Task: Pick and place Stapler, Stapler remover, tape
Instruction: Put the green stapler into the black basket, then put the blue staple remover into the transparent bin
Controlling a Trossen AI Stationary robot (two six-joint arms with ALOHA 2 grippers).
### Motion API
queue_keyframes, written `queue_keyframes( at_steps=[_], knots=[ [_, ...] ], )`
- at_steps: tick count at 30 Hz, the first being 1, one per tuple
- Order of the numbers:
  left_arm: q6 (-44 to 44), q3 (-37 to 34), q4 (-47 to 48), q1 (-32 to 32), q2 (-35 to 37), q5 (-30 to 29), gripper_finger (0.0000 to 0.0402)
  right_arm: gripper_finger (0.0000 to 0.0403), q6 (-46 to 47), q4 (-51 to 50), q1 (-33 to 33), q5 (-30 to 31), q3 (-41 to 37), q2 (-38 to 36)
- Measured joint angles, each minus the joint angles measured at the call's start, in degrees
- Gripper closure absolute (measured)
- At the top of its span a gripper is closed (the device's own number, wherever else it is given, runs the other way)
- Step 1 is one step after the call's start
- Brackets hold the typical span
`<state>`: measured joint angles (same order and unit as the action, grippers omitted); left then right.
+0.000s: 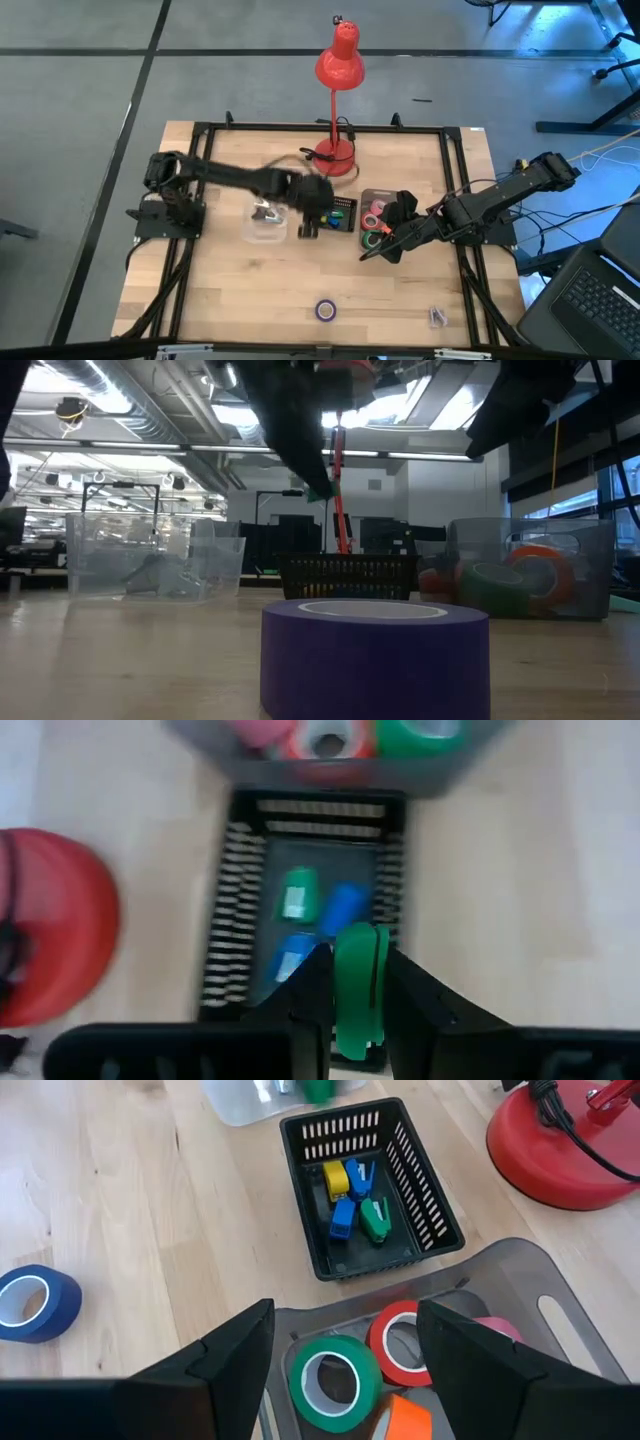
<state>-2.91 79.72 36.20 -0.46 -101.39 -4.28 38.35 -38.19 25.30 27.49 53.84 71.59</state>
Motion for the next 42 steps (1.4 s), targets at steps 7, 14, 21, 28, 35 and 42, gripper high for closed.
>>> queue_keyframes(
  at_steps=[7,14,21,28,35,42],
  knots=[
    [-6.4,0.0,-2.2,9.1,-2.0,3.1,0.0352,0.0157,0.0,-1.2,0.0,0.0,0.0,0.0],
    [-8.8,0.0,-3.8,10.2,-8.4,6.7,0.0352,0.0157,-1.2,-1.1,0.0,1.5,0.0,0.0],
    [-8.9,0.0,-3.4,10.2,-13.9,6.8,0.0352,0.0157,-1.2,-1.1,0.0,1.5,0.0,0.0],
    [-8.4,0.0,-2.5,9.5,-13.7,5.7,0.0255,0.0157,-1.2,-1.2,0.0,1.5,0.0,0.0],
    [-1.8,0.9,3.3,9.0,-10.1,5.4,0.0112,0.0157,0.7,-3.8,0.0,4.4,0.0,0.0],
    [1.8,-1.4,1.4,4.9,1.2,5.3,0.0092,0.0157,16.5,-21.3,0.0,11.8,0.0,0.0]
  ],
)
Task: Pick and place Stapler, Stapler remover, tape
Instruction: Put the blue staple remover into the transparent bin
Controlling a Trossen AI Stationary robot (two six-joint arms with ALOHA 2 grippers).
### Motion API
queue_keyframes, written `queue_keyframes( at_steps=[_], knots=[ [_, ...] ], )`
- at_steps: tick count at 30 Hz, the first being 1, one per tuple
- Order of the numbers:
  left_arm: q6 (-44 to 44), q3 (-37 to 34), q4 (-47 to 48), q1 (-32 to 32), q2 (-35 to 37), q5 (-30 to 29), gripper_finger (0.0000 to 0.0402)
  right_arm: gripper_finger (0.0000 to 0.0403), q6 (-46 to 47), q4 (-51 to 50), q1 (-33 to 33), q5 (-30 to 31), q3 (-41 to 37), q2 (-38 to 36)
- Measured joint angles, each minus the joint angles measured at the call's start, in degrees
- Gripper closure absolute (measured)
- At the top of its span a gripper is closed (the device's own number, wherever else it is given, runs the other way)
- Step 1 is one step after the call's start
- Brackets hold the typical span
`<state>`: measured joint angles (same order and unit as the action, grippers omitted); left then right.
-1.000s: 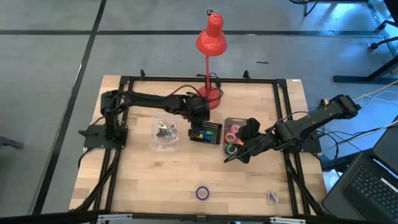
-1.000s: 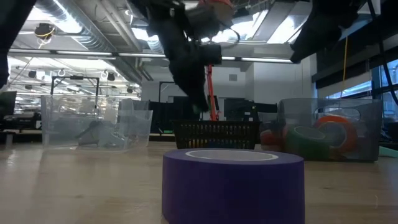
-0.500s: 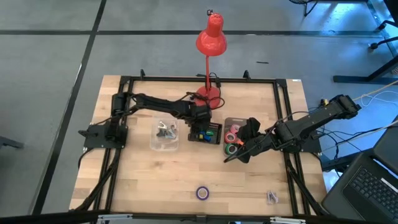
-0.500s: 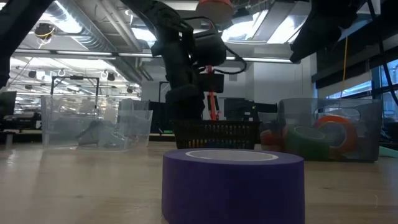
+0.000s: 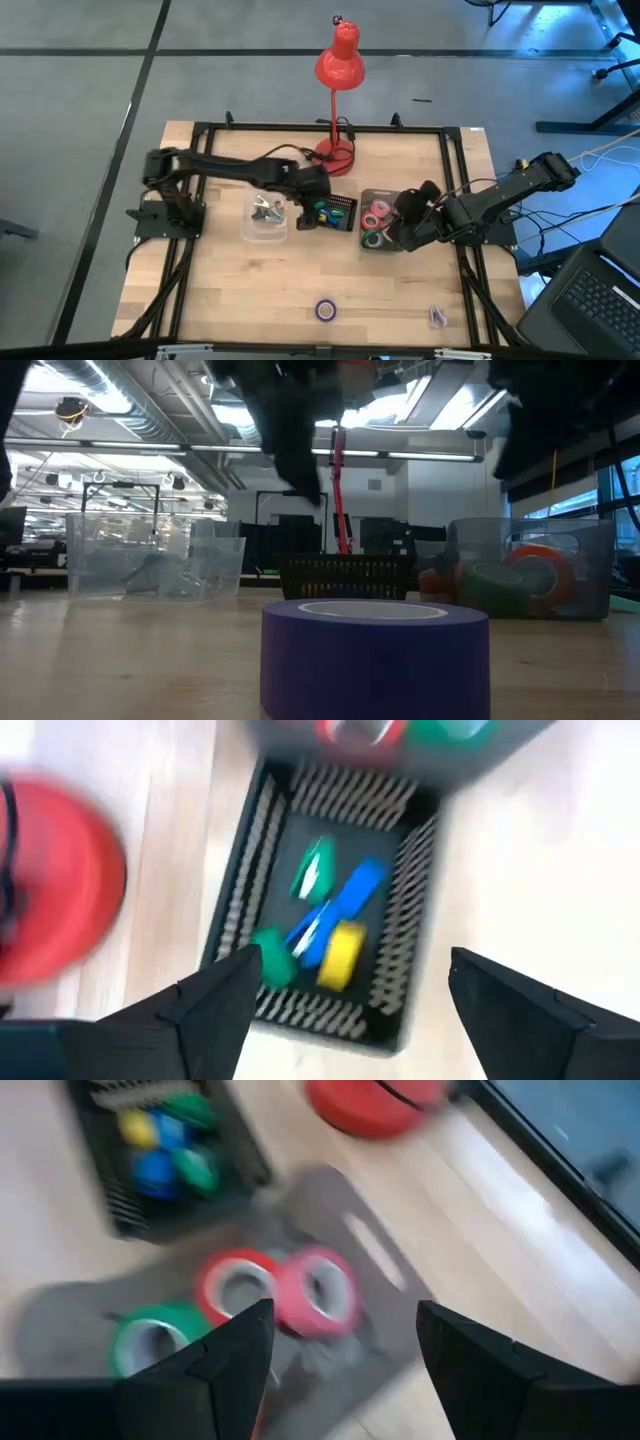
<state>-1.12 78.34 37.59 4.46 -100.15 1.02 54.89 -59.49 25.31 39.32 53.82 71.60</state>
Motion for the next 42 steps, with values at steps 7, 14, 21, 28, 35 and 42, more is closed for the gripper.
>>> queue_keyframes(
  at_steps=[7,14,21,28,35,42],
  knots=[
    [1.4,-9.3,-11.0,-6.4,15.1,-2.8,0.0096,0.0157,12.1,-8.8,0.3,-3.1,-4.8,-1.8],
    [6.0,-17.3,-13.1,-12.4,27.1,-11.7,0.0096,0.0157,20.3,-7.8,0.3,-13.3,-16.4,-7.9],
    [8.6,-19.0,-13.5,-16.1,31.7,-13.4,0.0096,0.0157,23.0,-1.1,0.2,-10.9,-22.7,-16.0],
    [9.1,-19.0,-13.7,-18.1,32.1,-13.5,0.0096,0.0172,26.5,0.3,-2.4,-10.6,-23.2,-18.1],
    [10.5,-19.0,-13.4,-19.2,32.1,-13.5,0.0096,0.0207,35.5,6.6,-6.0,-11.7,-23.3,-18.2],
    [10.9,-19.0,-13.4,-19.5,32.1,-13.5,0.0096,0.0229,35.8,3.7,-7.9,-18.2,-23.3,-17.9]
  ],
)
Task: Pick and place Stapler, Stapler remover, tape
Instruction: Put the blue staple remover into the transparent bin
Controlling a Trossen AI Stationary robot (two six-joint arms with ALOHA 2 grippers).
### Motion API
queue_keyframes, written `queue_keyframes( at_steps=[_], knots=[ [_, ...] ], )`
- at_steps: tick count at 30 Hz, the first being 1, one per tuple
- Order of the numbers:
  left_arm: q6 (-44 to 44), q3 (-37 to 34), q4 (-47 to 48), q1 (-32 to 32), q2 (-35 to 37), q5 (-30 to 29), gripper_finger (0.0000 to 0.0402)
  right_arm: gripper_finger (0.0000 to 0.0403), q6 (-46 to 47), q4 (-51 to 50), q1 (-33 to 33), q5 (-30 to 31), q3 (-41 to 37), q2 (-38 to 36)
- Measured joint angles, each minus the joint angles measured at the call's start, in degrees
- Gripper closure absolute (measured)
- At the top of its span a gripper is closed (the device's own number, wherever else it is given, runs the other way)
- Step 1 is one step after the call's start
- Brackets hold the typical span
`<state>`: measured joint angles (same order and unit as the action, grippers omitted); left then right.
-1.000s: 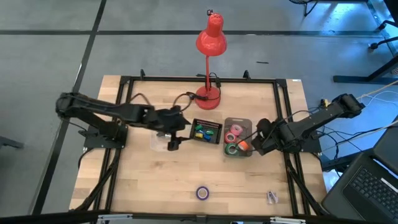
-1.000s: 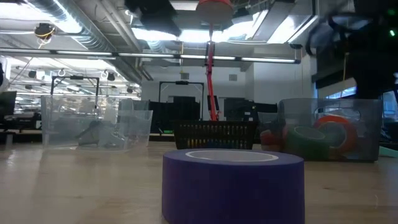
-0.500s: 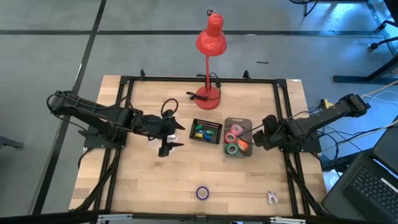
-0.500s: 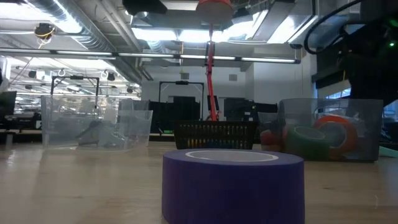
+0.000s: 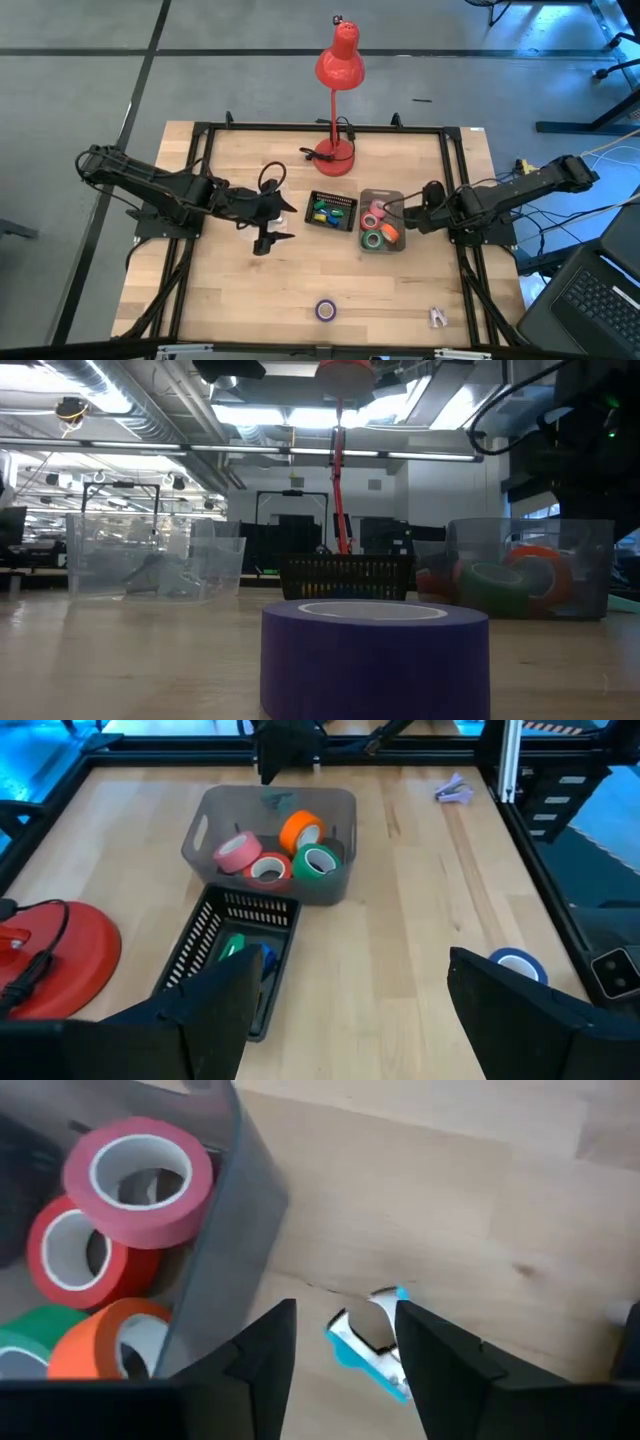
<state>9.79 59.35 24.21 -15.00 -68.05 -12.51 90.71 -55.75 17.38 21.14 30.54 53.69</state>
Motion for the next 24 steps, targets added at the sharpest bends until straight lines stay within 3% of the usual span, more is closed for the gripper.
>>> queue_keyframes(
  at_steps=[11,24],
  knots=[
    [0.2,0.0,0.0,0.0,0.0,0.1,0.0096,0.0236,3.3,0.1,-0.3,-5.1,0.1,5.5],
    [0.1,0.0,0.9,0.0,0.0,0.0,0.0096,0.0236,-8.7,6.1,0.0,-8.7,0.1,14.2]
  ],
)
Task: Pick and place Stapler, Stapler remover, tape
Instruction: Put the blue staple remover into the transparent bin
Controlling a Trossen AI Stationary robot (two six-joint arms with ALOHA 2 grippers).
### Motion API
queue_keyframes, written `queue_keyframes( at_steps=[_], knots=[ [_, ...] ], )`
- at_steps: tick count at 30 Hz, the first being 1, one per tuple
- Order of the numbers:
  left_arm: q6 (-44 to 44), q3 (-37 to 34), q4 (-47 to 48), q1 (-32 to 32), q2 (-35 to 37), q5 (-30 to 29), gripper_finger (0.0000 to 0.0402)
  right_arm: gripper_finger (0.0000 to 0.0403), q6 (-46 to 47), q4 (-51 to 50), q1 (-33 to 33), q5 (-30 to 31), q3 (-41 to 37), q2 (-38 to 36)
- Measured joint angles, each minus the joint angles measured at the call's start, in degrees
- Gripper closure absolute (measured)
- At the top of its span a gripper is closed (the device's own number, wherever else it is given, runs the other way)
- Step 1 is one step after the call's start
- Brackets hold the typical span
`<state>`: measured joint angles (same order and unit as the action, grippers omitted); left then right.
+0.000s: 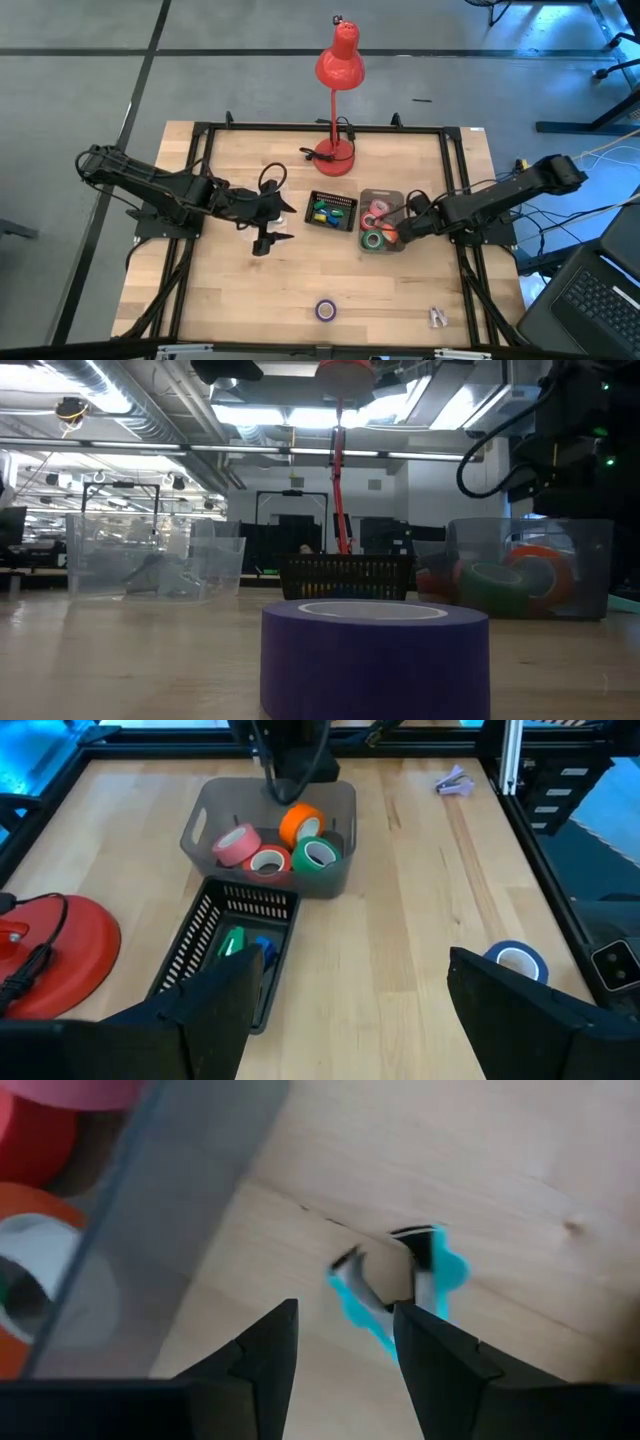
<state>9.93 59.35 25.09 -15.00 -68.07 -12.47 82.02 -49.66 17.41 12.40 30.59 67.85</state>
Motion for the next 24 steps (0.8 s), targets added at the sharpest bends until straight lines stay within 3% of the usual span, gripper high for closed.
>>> queue_keyframes(
  at_steps=[8,11,17,24],
  knots=[
    [0.3,0.0,0.2,0.0,0.0,0.0,0.0096,0.0247,-1.5,1.2,0.0,0.0,0.1,2.4],
    [0.3,0.0,0.4,0.0,0.0,0.0,0.0096,0.0281,-1.5,1.2,0.0,0.0,0.2,2.6],
    [0.3,0.0,0.4,0.0,0.0,0.0,0.0096,0.0391,-3.0,1.1,0.0,1.1,0.2,2.6],
    [-0.1,0.0,1.1,0.0,0.0,-2.8,0.0096,0.0400,-3.0,-0.9,0.1,3.6,1.5,2.6]
  ],
)
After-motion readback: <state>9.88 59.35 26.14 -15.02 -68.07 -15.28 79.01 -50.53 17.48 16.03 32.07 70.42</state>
